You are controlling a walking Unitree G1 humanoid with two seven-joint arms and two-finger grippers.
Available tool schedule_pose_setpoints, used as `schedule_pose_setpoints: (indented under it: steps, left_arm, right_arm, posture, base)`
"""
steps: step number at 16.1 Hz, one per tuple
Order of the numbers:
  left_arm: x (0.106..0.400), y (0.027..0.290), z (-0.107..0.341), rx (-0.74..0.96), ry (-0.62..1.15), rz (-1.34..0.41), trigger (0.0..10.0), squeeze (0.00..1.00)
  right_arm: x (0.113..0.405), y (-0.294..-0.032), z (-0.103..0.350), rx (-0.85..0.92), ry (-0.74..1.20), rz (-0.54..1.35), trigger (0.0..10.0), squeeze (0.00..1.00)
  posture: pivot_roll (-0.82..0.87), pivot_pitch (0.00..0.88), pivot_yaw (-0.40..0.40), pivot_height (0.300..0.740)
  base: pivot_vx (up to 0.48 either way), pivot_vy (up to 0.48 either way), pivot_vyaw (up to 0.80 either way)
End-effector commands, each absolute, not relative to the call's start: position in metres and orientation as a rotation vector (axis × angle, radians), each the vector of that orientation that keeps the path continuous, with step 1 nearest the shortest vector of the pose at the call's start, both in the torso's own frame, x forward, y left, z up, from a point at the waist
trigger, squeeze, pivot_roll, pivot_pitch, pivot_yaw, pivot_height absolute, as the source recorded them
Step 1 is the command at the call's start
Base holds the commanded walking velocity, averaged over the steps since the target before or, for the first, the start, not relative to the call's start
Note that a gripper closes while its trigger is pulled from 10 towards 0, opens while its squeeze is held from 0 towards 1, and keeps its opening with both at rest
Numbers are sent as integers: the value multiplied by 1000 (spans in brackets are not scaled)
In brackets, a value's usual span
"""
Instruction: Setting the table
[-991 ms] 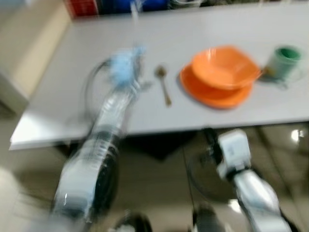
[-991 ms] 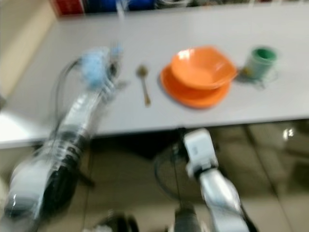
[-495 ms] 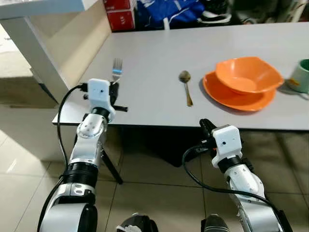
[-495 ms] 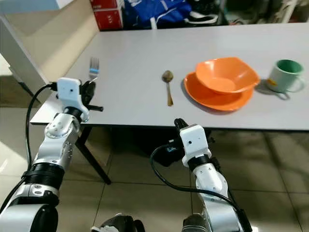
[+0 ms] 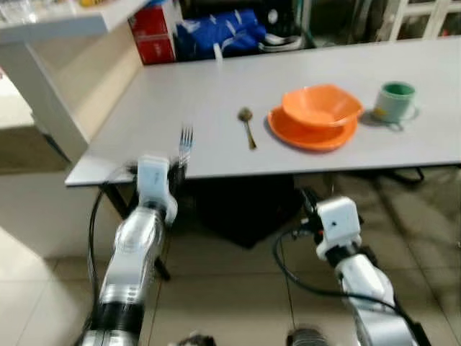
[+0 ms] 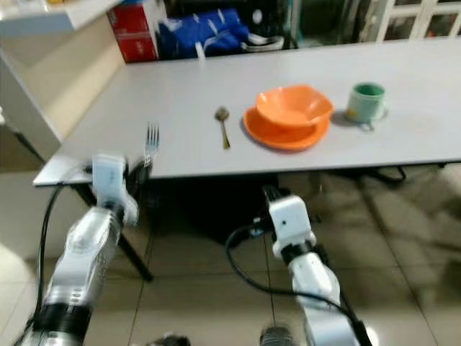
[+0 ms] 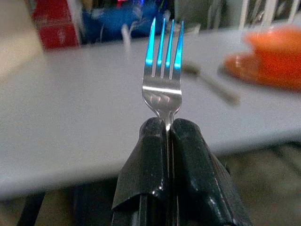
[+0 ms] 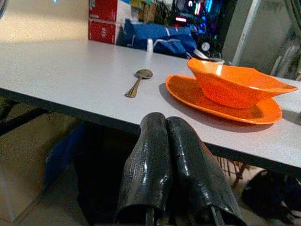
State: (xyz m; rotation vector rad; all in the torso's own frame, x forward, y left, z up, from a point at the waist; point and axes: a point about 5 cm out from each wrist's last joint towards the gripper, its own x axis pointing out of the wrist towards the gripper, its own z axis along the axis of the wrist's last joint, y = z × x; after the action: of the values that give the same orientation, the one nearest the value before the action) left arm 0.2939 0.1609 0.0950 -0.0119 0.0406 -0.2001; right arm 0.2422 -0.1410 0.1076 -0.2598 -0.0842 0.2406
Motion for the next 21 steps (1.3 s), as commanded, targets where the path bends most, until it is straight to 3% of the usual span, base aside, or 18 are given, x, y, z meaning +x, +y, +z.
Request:
schedule_pose_setpoints:
  steps: [1, 4, 12, 21]
  left_arm:
    - [284, 164, 100, 6, 39, -227, 0, 0]
    - [270, 156, 101, -9, 45, -261, 0, 0]
    - [281, 137, 121, -26, -5, -255, 0, 0]
    - [293, 126, 133, -35, -23, -253, 0, 0]
  right_arm:
    - [243, -142, 111, -250, -107, 239, 10000, 0]
    - [243, -140, 109, -243, -102, 244, 10000, 0]
    - [246, -139, 109, -252, -100, 242, 10000, 0]
    - [246, -135, 108, -261, -106, 251, 10000, 0]
  posture:
    - [-305, 20, 174, 702]
    - [-294, 25, 169, 702]
    - [-296, 28, 157, 702]
    - [-297, 27, 162, 702]
  base:
    - [0, 0, 0]
    - [0, 0, 0]
    - [0, 0, 0]
    - [425, 0, 0]
